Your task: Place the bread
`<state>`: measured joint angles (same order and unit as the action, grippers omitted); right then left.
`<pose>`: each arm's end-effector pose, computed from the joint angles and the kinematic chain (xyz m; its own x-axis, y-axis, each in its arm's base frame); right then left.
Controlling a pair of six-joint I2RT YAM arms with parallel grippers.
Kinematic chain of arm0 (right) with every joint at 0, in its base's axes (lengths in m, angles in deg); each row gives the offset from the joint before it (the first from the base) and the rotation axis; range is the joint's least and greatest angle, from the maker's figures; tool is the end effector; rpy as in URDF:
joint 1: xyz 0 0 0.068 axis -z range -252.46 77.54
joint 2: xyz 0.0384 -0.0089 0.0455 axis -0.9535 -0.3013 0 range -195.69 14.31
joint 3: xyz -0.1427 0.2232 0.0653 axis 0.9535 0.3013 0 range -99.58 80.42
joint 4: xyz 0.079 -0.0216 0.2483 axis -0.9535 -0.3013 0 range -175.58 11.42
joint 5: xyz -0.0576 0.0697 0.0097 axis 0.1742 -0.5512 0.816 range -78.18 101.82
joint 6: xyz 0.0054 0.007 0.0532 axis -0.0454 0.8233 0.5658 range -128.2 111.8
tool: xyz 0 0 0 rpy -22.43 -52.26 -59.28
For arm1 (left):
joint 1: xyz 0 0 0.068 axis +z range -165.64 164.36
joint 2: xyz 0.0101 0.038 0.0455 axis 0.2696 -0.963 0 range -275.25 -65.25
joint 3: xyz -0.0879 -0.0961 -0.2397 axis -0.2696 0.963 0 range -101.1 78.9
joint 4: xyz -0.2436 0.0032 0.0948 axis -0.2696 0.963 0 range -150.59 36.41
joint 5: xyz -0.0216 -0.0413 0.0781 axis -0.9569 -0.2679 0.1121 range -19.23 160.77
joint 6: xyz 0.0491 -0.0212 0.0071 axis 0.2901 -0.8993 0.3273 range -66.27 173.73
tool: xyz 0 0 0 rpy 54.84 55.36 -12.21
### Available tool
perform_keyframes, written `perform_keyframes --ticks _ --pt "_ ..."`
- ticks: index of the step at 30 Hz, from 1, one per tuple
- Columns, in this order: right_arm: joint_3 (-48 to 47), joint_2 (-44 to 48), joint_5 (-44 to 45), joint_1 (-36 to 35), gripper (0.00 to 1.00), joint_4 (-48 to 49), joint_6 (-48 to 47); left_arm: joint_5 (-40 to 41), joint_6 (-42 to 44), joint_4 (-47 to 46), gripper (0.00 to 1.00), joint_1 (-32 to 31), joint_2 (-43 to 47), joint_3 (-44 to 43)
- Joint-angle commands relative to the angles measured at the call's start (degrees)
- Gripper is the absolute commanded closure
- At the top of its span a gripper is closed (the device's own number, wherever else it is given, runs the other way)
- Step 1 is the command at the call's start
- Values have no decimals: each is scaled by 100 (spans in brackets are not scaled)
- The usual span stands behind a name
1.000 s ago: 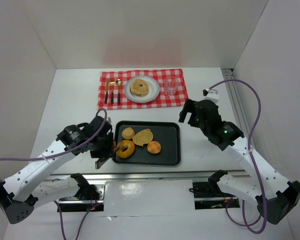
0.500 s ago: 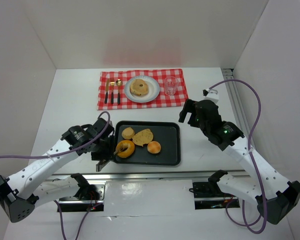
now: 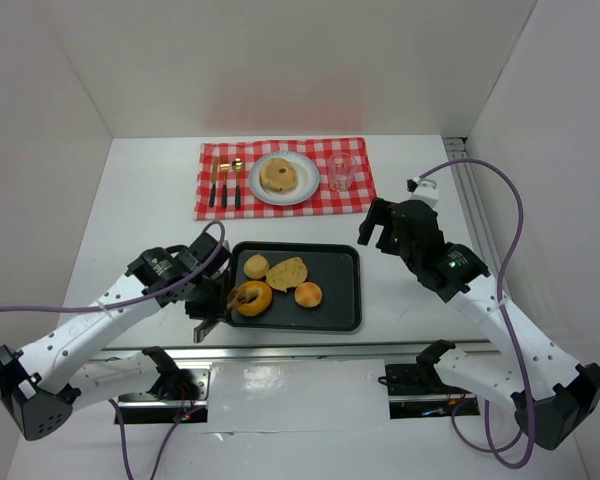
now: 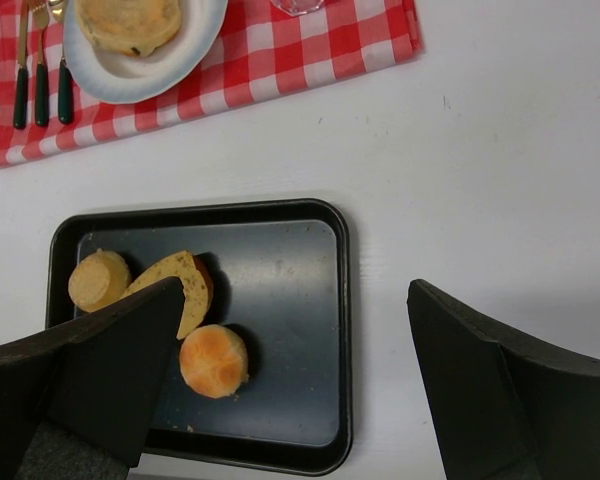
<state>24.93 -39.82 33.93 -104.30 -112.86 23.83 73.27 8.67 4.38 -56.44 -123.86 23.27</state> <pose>0.1759 0.0934 0.3351 -0.5083 0.2628 -0.8201 0.0582 0.9606 0.2717 0.1307 -0.1110 0.2845 -0.9489 -0.1151 -0.2939 -0.0442 0.9705 -0.2371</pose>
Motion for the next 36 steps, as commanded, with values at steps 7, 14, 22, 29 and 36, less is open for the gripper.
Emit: perform_keyframes --ticks 7,14,22,29,36 --pt "20 122 92 28 0 255 40 154 418 727 100 -25 -89 -1353" --pt "73 122 92 28 0 255 40 197 472 675 100 -25 -316 -2011" --pt "21 183 346 28 0 378 40 857 822 -843 100 344 -1773 -3488" --pt "-165 131 452 28 0 378 -21 1218 1148 -1714 100 924 -3891 -5052" --pt "-288 17 224 81 0 378 -21 1261 1394 -1953 100 1188 -5616 -6476"
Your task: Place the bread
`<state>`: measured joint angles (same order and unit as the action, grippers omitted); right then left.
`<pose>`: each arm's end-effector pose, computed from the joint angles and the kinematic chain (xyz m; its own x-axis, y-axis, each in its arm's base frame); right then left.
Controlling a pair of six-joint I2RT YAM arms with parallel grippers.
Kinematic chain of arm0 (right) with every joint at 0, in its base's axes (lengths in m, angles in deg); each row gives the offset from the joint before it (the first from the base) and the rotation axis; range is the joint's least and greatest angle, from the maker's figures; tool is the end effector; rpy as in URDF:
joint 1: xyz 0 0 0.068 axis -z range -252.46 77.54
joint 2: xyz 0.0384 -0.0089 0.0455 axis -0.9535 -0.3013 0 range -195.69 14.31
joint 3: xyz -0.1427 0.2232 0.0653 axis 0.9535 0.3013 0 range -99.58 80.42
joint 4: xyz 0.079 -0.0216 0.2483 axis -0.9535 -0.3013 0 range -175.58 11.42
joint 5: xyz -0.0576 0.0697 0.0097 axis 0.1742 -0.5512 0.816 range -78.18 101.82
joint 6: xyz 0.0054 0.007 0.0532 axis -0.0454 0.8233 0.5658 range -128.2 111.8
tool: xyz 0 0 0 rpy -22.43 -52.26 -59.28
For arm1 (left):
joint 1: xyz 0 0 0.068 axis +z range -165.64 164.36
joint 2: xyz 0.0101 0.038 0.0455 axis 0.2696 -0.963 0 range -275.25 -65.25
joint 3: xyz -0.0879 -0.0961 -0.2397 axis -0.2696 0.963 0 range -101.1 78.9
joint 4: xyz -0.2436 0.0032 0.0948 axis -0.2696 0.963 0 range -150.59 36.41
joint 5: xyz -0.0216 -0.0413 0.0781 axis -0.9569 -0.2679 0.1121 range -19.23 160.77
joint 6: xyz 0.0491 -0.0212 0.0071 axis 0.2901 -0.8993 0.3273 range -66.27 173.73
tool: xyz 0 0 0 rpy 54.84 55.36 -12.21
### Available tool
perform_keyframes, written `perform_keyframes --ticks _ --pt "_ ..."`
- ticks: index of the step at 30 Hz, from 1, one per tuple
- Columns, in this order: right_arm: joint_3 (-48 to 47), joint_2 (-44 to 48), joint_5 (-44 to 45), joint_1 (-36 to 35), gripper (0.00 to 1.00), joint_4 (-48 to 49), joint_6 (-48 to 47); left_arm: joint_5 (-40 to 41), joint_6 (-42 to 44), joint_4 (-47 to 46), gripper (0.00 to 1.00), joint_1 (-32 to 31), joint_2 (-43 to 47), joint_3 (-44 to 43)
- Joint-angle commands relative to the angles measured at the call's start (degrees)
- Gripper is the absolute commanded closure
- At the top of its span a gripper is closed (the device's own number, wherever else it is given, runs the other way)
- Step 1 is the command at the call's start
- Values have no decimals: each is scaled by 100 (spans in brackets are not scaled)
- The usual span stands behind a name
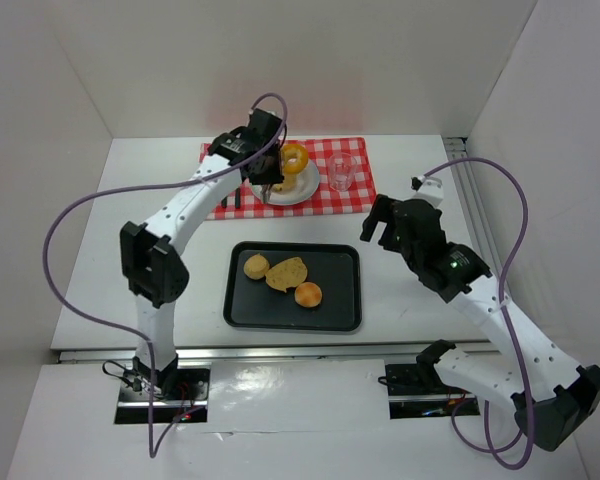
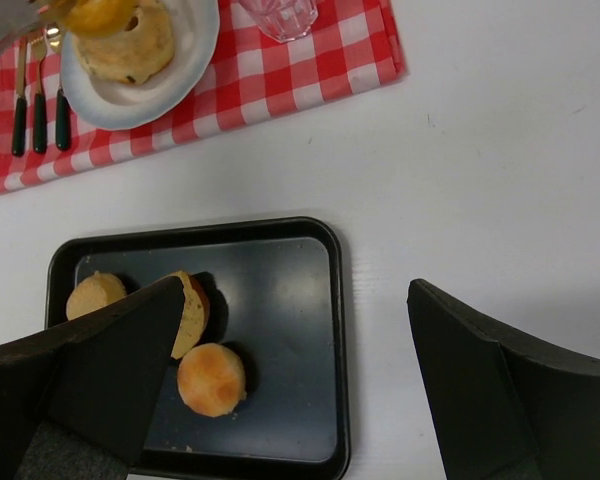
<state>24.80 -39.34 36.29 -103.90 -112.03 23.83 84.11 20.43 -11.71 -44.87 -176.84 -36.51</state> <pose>0.1759 0.0902 0.3390 -0.4696 0.2786 -0.8377 0.0894 0.9590 0.2688 0.3830 -0.2051 0.3582 -0.6990 -0.2209 -0.6801 -0.0609 0.9660 -0.2512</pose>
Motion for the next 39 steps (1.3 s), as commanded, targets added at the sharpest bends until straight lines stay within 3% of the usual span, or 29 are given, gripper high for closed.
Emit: perform_keyframes --ticks 1,8,10,11,13,15,31,35,39 --pt "-274 -32 -12 42 0 243 -21 177 219 -344 100 32 -459 -586" --pt "-336 -207 216 42 0 129 -21 -297 271 -547 98 84 -1163 -816" --pt "-336 -260 216 42 0 128 -21 -245 271 -494 87 84 -1163 -816" --pt "-336 -260 216 42 0 128 -21 -245 324 -494 70 84 -1085 -755" --pt "-336 -322 216 42 0 128 -21 -183 324 -494 54 32 -944 -675" --pt "-336 -322 216 42 0 128 -21 -183 324 -494 50 32 -848 -614" --pt "-230 -269 -47 42 0 234 -21 89 219 -318 50 32 102 -157" --pt "-230 -269 -100 42 0 234 -21 633 280 -178 53 32 751 97" --pt "-230 -216 -100 42 0 348 -21 1661 403 -63 53 338 1542 1192"
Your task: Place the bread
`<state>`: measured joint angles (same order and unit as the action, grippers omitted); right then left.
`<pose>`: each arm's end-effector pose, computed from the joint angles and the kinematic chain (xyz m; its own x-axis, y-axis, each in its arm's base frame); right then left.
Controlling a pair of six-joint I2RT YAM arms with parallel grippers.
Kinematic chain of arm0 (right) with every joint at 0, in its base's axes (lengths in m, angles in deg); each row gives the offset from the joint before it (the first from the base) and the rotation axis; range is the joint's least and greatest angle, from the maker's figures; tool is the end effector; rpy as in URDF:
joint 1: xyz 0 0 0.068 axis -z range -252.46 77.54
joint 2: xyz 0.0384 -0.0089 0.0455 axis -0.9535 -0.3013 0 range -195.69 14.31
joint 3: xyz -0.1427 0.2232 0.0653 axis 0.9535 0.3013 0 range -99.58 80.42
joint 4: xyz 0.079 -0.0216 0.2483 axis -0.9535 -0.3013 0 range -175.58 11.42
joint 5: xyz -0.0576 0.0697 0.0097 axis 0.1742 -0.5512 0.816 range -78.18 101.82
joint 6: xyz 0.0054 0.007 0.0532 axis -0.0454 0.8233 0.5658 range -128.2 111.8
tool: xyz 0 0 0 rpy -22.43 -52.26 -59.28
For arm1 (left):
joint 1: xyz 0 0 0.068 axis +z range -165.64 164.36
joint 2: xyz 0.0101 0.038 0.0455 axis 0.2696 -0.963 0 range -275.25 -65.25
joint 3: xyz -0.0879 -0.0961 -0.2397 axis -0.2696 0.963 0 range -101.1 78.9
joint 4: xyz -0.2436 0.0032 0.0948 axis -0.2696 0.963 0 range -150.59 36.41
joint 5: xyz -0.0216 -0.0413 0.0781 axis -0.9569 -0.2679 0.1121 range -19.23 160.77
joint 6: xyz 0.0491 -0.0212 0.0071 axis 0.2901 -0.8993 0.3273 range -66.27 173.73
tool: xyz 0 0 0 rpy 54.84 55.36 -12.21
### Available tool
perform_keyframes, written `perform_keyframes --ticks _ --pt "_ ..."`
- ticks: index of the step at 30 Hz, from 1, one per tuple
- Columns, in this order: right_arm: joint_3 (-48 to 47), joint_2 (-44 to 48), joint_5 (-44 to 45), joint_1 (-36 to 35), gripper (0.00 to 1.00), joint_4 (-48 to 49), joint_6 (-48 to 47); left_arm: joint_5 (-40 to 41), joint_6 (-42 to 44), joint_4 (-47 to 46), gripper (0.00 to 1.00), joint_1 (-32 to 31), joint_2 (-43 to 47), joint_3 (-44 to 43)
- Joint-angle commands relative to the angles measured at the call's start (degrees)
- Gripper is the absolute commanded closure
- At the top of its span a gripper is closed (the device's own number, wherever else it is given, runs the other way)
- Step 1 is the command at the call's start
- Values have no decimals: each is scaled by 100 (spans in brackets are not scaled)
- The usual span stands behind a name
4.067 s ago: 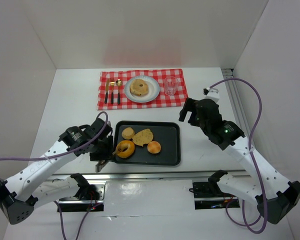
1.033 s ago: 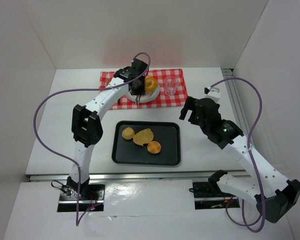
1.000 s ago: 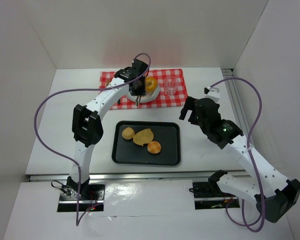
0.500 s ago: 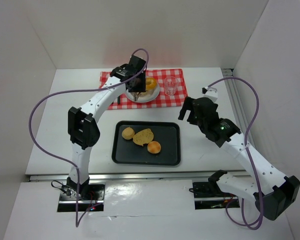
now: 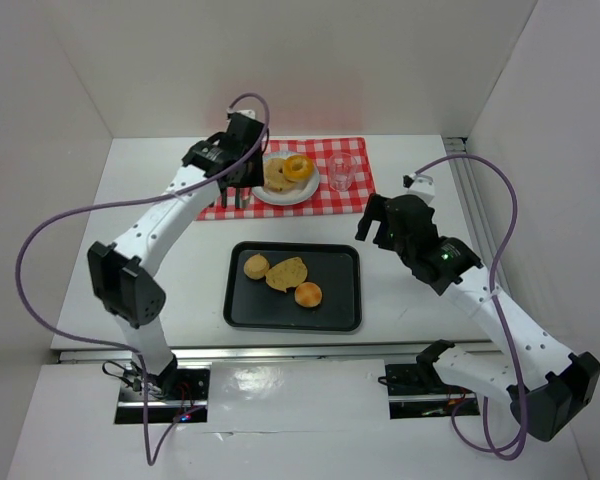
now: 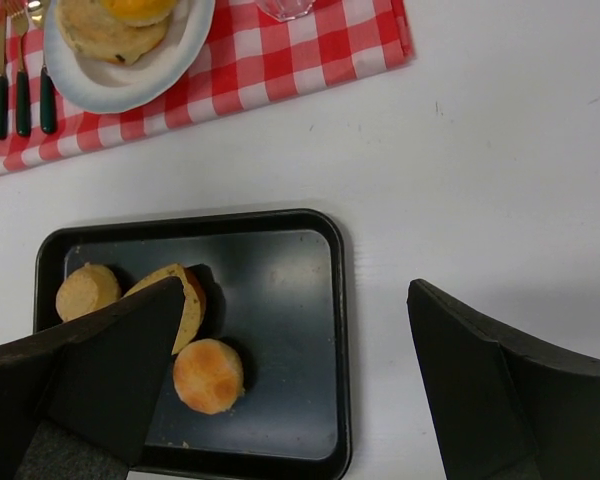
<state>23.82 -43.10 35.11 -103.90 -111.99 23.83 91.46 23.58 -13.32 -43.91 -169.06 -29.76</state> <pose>0.1882 0.0985 0.3325 -0.5129 0.2574 -0.8190 0.0849 0.9645 0.2500 0.3593 -0.1791 0.3779 -0.6208 -0.1996 -0.7581 -0.1139 0.9798 -0.1646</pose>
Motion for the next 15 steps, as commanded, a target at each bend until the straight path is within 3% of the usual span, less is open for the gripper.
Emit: perform_keyframes --ticks 1,5,7,12,15 --pt "-80 160 18 42 0 344 -74 989 88 29 53 513 922 774" --pt "-27 28 -96 94 0 545 -74 806 -96 -495 52 1375 1564 2057" --pt "-27 -103 -167 94 0 546 -127 253 -96 -849 51 1938 1732 2726" --pt "-27 -227 -158 94 0 677 -180 -214 -228 -1947 51 2448 1873 3667" --pt "-27 -289 -158 94 0 853 -180 -416 -228 -2380 51 2659 1444 3826"
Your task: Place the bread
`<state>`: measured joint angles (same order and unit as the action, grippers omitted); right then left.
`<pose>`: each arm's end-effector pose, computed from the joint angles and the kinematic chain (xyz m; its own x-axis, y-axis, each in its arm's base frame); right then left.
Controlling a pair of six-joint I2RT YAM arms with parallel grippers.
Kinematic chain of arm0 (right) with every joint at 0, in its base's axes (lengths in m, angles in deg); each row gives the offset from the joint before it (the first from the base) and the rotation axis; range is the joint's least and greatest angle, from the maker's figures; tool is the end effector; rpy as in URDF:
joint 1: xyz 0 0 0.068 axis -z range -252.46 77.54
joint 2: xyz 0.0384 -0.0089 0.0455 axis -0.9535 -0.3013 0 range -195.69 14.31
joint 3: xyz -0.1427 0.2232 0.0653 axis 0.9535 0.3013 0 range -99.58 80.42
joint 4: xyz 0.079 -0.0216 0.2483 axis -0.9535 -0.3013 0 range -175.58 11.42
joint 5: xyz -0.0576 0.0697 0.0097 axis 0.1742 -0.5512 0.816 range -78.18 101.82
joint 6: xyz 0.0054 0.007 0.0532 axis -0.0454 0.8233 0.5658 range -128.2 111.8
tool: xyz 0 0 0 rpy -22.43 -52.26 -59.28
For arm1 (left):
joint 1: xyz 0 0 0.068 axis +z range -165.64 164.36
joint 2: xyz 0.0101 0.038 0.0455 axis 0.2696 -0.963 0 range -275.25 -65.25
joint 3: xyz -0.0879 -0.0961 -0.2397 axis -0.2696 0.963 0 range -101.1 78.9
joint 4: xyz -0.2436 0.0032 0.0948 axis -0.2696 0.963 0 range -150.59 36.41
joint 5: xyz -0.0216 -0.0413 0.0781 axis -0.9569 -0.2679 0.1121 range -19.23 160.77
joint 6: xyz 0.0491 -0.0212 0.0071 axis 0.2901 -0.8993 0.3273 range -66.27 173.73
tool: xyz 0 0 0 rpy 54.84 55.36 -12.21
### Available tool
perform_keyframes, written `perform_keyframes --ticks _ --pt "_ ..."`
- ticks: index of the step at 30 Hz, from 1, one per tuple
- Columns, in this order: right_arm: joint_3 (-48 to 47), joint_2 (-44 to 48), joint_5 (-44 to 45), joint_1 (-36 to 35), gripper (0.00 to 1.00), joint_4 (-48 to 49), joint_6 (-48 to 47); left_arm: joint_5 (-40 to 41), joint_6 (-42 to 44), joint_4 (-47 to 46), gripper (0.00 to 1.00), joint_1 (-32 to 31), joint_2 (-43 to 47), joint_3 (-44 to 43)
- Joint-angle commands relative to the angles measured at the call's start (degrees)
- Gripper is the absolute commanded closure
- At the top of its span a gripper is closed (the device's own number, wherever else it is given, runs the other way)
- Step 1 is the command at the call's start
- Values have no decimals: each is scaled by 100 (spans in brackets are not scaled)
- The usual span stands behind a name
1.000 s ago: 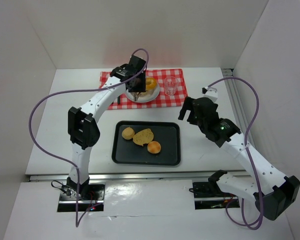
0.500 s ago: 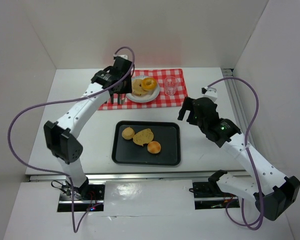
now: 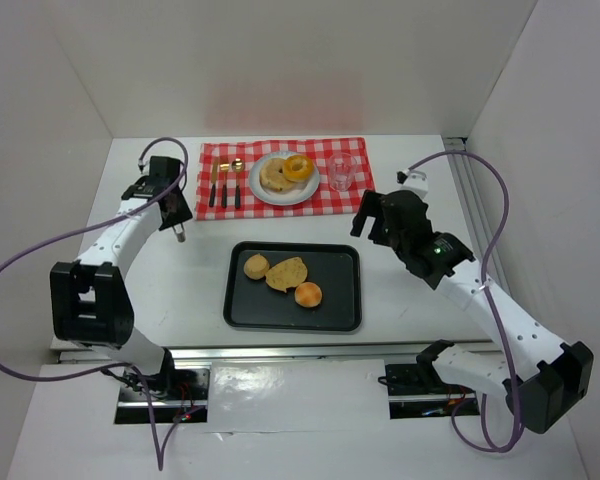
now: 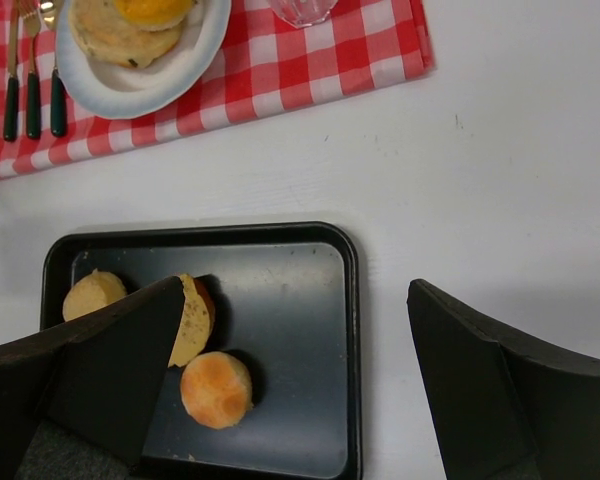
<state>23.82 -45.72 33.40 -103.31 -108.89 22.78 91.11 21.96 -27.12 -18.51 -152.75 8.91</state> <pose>0.2003 0.1043 0.3280 -0.5191 0.2475 -0.8181 0.0618 0.9655 0.2528 0.3280 -0.0042 0.2773 -0.5693 -0.4657 -0.6775 -0.5545 0.8260 -0.1018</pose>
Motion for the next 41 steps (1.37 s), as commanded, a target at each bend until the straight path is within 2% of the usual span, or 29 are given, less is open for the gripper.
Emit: perform_keyframes --ticks 1,3,5,6,7,8,11,13,15,20,23,27,34,41 --pt "34 -26 13 35 0 543 -14 -442 -66 -1001 51 181 -336 -197" --pt "35 -79 13 35 0 596 -13 -339 -119 -1053 51 261 -661 -251" --pt "35 -202 13 35 0 596 -13 -267 -172 -1193 44 339 -724 -199" --pt "35 -202 13 35 0 596 -13 -345 -172 -1194 34 410 -811 -199" --pt "35 -254 13 35 0 596 -13 -433 -172 -1194 17 410 -899 -199" --pt "35 -255 13 35 0 596 -65 -521 -120 -1194 10 463 -952 -268" --pt "35 -377 13 35 0 657 -127 -663 -57 -949 4 516 -1067 -558" --pt "-17 -378 -40 88 0 657 -128 -776 -57 -808 3 516 -1067 -689" --pt "-18 -378 -40 88 0 657 -128 -908 -5 -746 3 516 -699 -786" --pt "-18 -378 13 88 0 657 -14 -1093 74 165 1 516 -66 -1357" --pt "-18 -378 197 88 0 517 48 -988 127 554 1 279 364 -1359" --pt "-18 -378 539 88 0 184 180 -1057 259 634 1 59 1269 -290" --pt "88 -536 654 88 0 -89 373 -1462 540 564 1 -47 2587 680" --pt "202 -536 654 88 0 -90 426 -1928 646 309 1 -47 2712 1014"
